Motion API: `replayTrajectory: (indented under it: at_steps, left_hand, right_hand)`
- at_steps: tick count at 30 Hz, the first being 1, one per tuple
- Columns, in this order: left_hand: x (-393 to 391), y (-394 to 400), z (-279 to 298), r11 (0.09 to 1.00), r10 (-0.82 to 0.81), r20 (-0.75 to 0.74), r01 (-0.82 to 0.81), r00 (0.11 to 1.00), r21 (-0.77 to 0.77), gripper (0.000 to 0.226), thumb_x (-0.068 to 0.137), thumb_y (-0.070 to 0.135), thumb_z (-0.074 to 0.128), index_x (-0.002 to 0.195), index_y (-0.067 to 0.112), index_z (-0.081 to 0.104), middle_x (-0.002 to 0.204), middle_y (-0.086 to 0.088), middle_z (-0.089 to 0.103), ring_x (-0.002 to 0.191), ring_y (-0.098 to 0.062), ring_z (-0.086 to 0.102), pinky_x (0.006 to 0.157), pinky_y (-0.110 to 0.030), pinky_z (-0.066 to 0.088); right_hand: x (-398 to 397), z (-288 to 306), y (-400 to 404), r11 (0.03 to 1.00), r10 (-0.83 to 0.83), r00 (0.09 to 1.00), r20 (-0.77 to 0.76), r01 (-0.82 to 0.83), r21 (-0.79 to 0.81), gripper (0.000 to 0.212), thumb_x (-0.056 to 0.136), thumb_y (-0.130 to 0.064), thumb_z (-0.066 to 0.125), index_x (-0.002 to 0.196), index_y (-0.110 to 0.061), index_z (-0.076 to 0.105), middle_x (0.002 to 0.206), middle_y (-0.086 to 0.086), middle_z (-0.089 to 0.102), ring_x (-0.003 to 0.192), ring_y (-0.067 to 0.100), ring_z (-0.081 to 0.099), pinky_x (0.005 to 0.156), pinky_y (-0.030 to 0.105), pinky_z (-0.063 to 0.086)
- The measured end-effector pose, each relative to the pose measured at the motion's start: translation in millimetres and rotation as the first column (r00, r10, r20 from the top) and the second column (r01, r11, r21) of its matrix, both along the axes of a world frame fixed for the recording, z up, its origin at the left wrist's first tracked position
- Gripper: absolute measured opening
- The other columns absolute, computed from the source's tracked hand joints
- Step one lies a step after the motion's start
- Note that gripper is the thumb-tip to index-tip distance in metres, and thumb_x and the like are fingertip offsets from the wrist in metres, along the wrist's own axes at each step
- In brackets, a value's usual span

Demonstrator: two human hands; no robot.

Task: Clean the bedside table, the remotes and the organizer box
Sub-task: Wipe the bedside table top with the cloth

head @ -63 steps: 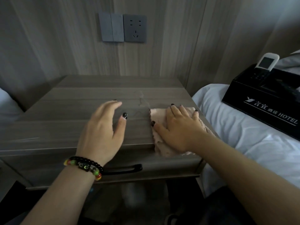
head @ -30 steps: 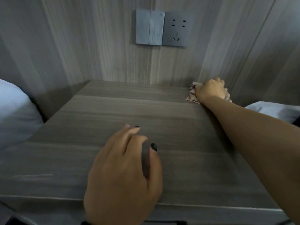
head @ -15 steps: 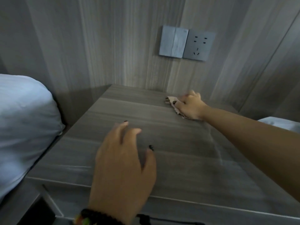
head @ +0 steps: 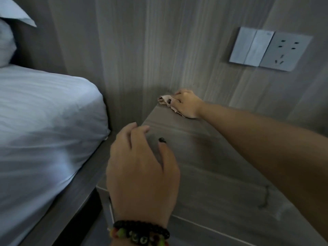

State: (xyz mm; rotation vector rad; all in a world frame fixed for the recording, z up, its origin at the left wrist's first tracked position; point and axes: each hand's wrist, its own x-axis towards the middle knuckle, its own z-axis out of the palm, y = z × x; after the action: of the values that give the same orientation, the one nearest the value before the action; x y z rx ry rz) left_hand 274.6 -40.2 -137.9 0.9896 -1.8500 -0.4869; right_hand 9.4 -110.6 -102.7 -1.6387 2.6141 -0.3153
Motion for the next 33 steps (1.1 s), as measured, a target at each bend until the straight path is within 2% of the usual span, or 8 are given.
replayTrajectory:
  at_steps: [7,11,16,21,25,28,30,33]
  left_hand:
    - [-2.1,1.2,-0.8,0.998,0.052,-0.071,-0.055,0.996,-0.038,0.024,0.086,0.039,0.043,0.103,0.03,0.057,0.123,0.014,0.055,0.106,0.003,0.043,0.062,-0.006,0.023]
    - [1.4,0.8,1.6,1.0,0.004,-0.358,-0.014,0.934,-0.027,0.024,0.09,0.033,0.037,0.103,0.027,0.057,0.123,0.008,0.056,0.114,-0.006,0.05,0.082,0.005,0.025]
    - [6.0,2.9,5.3,0.986,-0.086,-0.794,0.164,0.602,0.017,0.046,0.086,0.035,0.038,0.118,0.004,0.049,0.126,-0.009,0.055,0.117,-0.016,0.054,0.097,-0.025,0.04]
    - [24.3,19.7,13.0,0.937,0.15,-0.932,0.252,0.33,0.24,0.047,0.073,0.051,0.041,0.108,0.019,0.047,0.118,0.001,0.056,0.114,-0.016,0.056,0.093,-0.028,0.042]
    - [37.9,14.7,-3.9,0.917,0.249,-0.913,0.224,0.323,0.33,0.058,0.064,0.057,0.039,0.108,0.021,0.047,0.121,-0.002,0.057,0.115,-0.013,0.056,0.098,-0.033,0.04]
    - [42.9,10.1,-5.9,0.87,0.364,-0.876,0.221,0.316,0.441,0.049,0.085,0.044,0.041,0.119,0.009,0.049,0.118,-0.004,0.054,0.12,-0.02,0.052,0.111,-0.046,0.034]
    - [42.9,17.0,-4.7,0.847,0.398,-0.852,0.221,0.338,0.484,0.04,0.101,0.03,0.033,0.128,0.002,0.045,0.12,-0.004,0.051,0.12,-0.02,0.05,0.111,-0.043,0.035]
    - [38.4,23.6,-6.6,0.859,0.362,-0.852,0.22,0.379,0.462,0.048,0.098,0.039,0.034,0.128,0.004,0.047,0.126,-0.008,0.053,0.108,-0.015,0.052,0.1,-0.034,0.042]
  right_hand:
    - [21.1,-1.2,-28.7,0.999,0.05,0.998,0.03,-0.05,-0.005,0.037,0.097,-0.033,0.037,0.101,-0.011,0.067,0.123,0.013,0.054,0.109,0.029,0.053,0.099,0.044,0.042]
    - [49.4,-1.1,-7.2,0.989,0.149,0.989,0.019,-0.149,-0.015,0.041,0.09,-0.042,0.033,0.097,-0.023,0.068,0.124,0.006,0.055,0.115,0.027,0.05,0.104,0.047,0.036]
    - [106.0,-5.8,28.7,0.987,0.143,0.989,0.041,-0.139,-0.076,0.056,0.09,-0.046,0.032,0.139,-0.024,0.048,0.147,0.003,0.042,0.135,0.029,0.038,0.112,0.048,0.031]
    - [170.4,-2.3,68.5,0.978,0.188,0.982,0.02,-0.185,-0.093,0.047,0.099,-0.036,0.037,0.144,-0.023,0.041,0.153,0.001,0.034,0.139,0.024,0.031,0.115,0.042,0.025]
    - [201.4,-6.2,86.1,0.976,0.199,0.98,0.012,-0.197,-0.094,0.047,0.098,-0.035,0.036,0.144,-0.024,0.041,0.153,0.001,0.033,0.14,0.024,0.03,0.114,0.048,0.024]
    - [218.1,-7.8,95.9,0.975,0.201,0.979,0.016,-0.198,-0.104,0.047,0.098,-0.033,0.037,0.144,-0.022,0.041,0.152,0.004,0.035,0.139,0.024,0.03,0.112,0.052,0.024]
    - [226.7,-10.2,104.1,0.969,0.212,0.977,0.016,-0.208,-0.131,0.046,0.098,-0.031,0.037,0.142,-0.019,0.043,0.148,0.006,0.04,0.137,0.027,0.033,0.11,0.054,0.026]
    - [234.5,-15.6,119.2,0.969,0.178,0.984,-0.029,-0.18,-0.168,0.042,0.098,-0.03,0.037,0.137,-0.019,0.048,0.14,0.006,0.047,0.134,0.028,0.034,0.108,0.055,0.028]
